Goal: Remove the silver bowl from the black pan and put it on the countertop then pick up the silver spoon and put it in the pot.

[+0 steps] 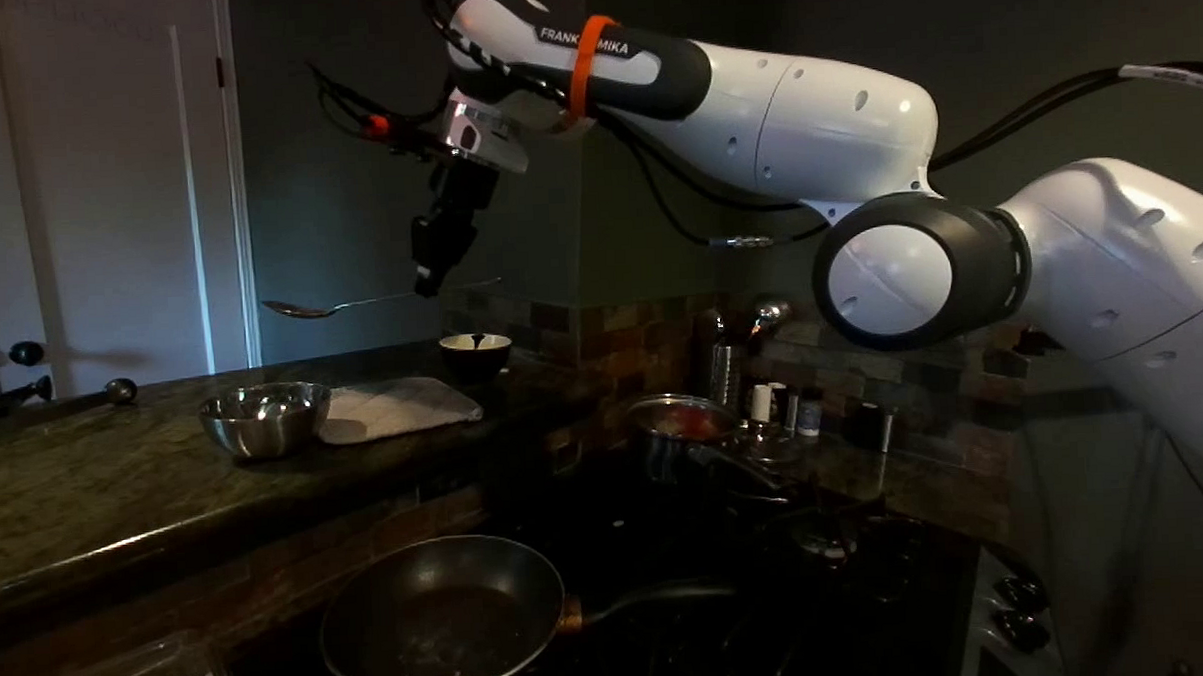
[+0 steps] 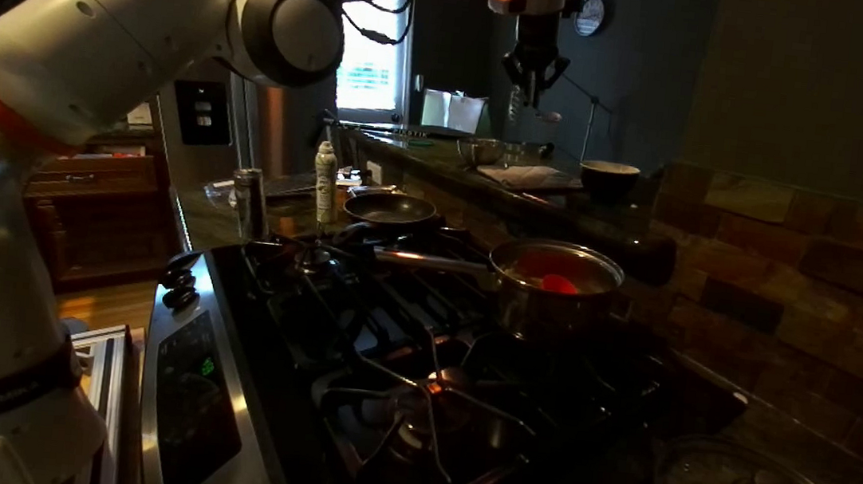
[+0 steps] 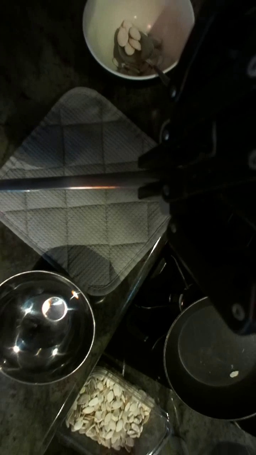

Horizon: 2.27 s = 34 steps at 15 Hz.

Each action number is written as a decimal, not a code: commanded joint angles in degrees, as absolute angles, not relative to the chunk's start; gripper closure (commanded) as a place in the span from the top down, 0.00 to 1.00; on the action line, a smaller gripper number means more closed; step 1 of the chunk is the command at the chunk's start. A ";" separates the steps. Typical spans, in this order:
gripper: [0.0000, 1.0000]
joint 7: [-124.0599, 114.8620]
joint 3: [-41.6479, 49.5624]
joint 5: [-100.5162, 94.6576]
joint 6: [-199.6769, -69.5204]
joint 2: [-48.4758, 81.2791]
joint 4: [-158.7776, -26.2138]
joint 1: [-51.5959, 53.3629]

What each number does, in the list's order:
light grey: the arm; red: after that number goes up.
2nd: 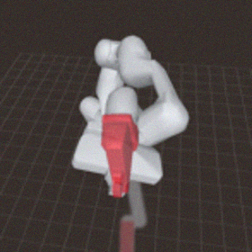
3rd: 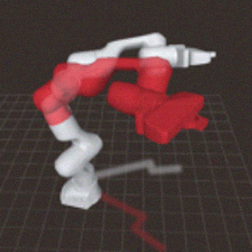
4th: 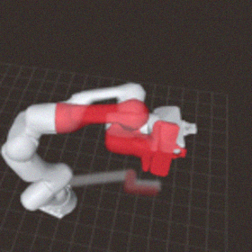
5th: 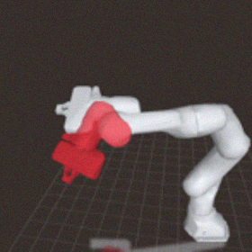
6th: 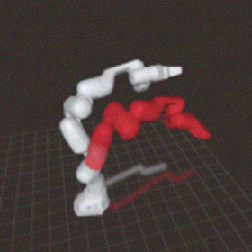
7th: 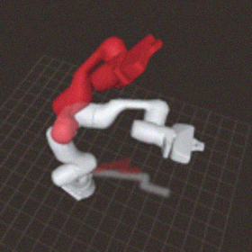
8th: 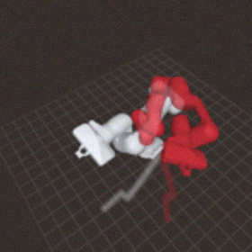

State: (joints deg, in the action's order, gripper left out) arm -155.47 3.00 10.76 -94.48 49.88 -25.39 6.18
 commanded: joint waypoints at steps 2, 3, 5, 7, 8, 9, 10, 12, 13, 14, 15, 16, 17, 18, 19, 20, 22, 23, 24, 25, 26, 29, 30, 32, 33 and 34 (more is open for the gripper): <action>0.04 -155.79 -0.84 10.74 -95.11 46.83 -26.22 5.56; 0.04 -155.50 -1.16 10.59 -95.27 46.32 -26.14 5.76; 0.04 -155.32 -1.68 10.33 -96.04 45.30 -25.81 6.14; 0.04 -155.61 -2.28 10.64 -96.51 44.41 -25.93 6.23; 0.04 -155.94 -2.60 10.79 -96.88 44.09 -26.02 6.33; 0.04 -156.57 -2.59 10.60 -97.15 43.77 -26.11 6.60; 0.04 -156.88 -2.65 10.42 -97.05 43.43 -26.26 6.89; 0.04 -156.17 -2.54 9.96 -97.10 43.01 -26.29 7.27; 0.04 -155.24 -2.63 9.94 -96.99 42.86 -26.28 7.25; 0.04 -154.12 -2.73 9.95 -97.26 42.84 -26.16 7.13; 0.04 -154.00 -2.54 9.75 -97.96 42.91 -25.99 7.17; 0.04 -154.40 -2.54 9.87 -98.44 42.91 -26.00 7.01; 0.04 -154.53 -2.25 9.48 -98.63 42.82 -26.21 7.06; 0.04 -155.18 -1.69 8.72 -98.39 42.64 -26.53 7.19; 0.04 -155.78 -1.13 7.89 -98.71 42.71 -26.55 7.36; 0.04 -156.17 -0.77 7.22 -98.35 42.68 -26.69 7.43; 0.04 -156.67 -0.29 6.09 -97.59 42.64 -26.99 7.46; 0.16 -154.89 -1.46 7.21 -97.92 42.84 -26.85 6.83; 0.16 -154.91 -1.28 6.85 -97.90 42.86 -26.94 6.84; 0.16 -154.91 -1.19 6.68 -97.90 42.87 -27.01 6.84; 0.16 -154.92 -1.15 6.60 -97.81 42.97 -26.86 6.85; 0.16 -154.93 -1.10 6.52 -97.76 43.03 -26.76 6.85; 0.04 -154.93 -1.09 6.51 -97.75 43.04 -26.74 6.85; 0.04 -160.23 0.23 5.31 -100.52 43.79 -25.90 8.29; 0.04 -155.85 10.82 15.03 -102.84 42.21 -28.98 9.59; 0.04 -155.99 11.93 15.96 -104.64 42.03 -29.19 10.50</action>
